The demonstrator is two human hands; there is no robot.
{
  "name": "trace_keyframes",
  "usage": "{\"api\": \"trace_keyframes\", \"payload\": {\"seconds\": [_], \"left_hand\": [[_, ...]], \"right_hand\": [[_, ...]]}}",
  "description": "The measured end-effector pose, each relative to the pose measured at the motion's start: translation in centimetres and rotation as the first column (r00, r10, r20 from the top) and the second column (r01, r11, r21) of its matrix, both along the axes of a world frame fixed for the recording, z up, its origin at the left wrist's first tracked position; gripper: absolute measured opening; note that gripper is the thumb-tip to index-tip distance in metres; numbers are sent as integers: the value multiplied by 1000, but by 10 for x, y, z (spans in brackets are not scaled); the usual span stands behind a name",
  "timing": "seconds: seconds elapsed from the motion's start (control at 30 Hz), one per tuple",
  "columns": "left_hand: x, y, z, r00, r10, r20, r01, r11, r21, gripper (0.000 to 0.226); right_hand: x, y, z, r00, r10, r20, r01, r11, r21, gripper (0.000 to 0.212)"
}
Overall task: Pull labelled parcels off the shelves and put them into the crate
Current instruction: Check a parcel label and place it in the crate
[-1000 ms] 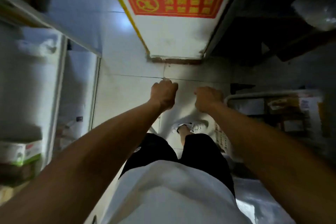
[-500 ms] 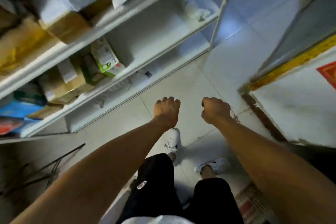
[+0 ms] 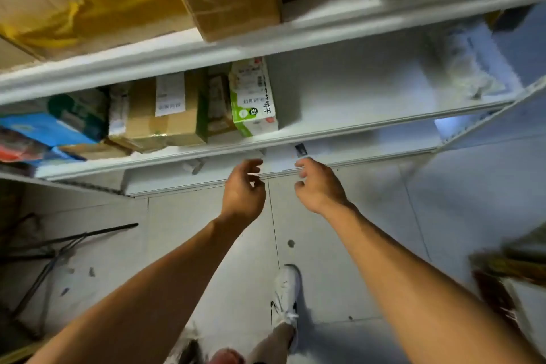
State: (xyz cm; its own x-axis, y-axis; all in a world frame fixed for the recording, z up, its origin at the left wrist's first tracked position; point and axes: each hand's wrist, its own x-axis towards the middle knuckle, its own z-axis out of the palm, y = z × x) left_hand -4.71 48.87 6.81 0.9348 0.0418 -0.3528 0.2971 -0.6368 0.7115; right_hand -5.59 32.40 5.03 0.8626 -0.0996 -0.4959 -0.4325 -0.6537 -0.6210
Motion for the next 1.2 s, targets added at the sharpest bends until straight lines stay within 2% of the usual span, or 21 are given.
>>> {"api": "trace_keyframes", "payload": {"seconds": [0.1, 0.17, 0.27, 0.33, 0.4, 0.47, 0.53, 0.57, 0.63, 0.73, 0.8, 0.9, 1.0, 1.13, 1.2], "left_hand": [[35, 7, -22, 994, 112, -3, -112, 990, -89, 54], [59, 7, -31, 987, 158, -16, -158, 975, -158, 61], [98, 6, -39, 984, 175, -35, -177, 932, -316, 68], [121, 9, -47, 982, 172, -78, -188, 898, -397, 78], [136, 12, -60, 972, 205, -117, -235, 894, -383, 97], [138, 14, -69, 962, 219, -165, -267, 886, -380, 90], [136, 16, -71, 953, 248, -173, -298, 862, -410, 71], [133, 15, -65, 941, 286, -183, -338, 843, -418, 70], [124, 17, -58, 921, 312, -233, -384, 826, -413, 72], [97, 22, -59, 922, 232, -309, -358, 817, -452, 41], [79, 21, -62, 901, 213, -379, -380, 809, -449, 29], [59, 15, -67, 871, 110, -479, -363, 801, -477, 33], [36, 4, -68, 868, 9, -496, -280, 835, -474, 34], [3, -19, -68, 838, -102, -536, -218, 838, -500, 42], [-17, -34, -70, 791, -229, -567, -142, 833, -535, 68]], "right_hand": [[32, 16, -27, 993, -114, 44, 100, 967, 233, 63], [53, 23, -43, 984, -167, 69, 137, 938, 319, 78], [90, 30, -53, 972, -226, 65, 185, 906, 381, 91], [111, 34, -54, 980, -198, 34, 172, 915, 366, 101], [128, 38, -54, 989, -148, -9, 139, 905, 403, 109], [137, 42, -59, 989, -145, -36, 145, 881, 450, 113], [136, 46, -58, 976, -217, -30, 208, 869, 449, 109], [132, 47, -57, 967, -255, -10, 235, 875, 423, 104], [115, 42, -57, 961, -277, 15, 253, 895, 369, 81], [77, 31, -59, 933, -359, -26, 327, 814, 479, 60], [50, 25, -61, 917, -397, -45, 361, 774, 521, 46], [11, 18, -65, 877, -479, -25, 420, 742, 523, 34], [-25, 5, -67, 859, -512, -5, 448, 745, 495, 29], [-74, -29, -62, 852, -523, -27, 466, 733, 496, 43], [-100, -52, -58, 837, -542, -69, 494, 697, 519, 55]]}}
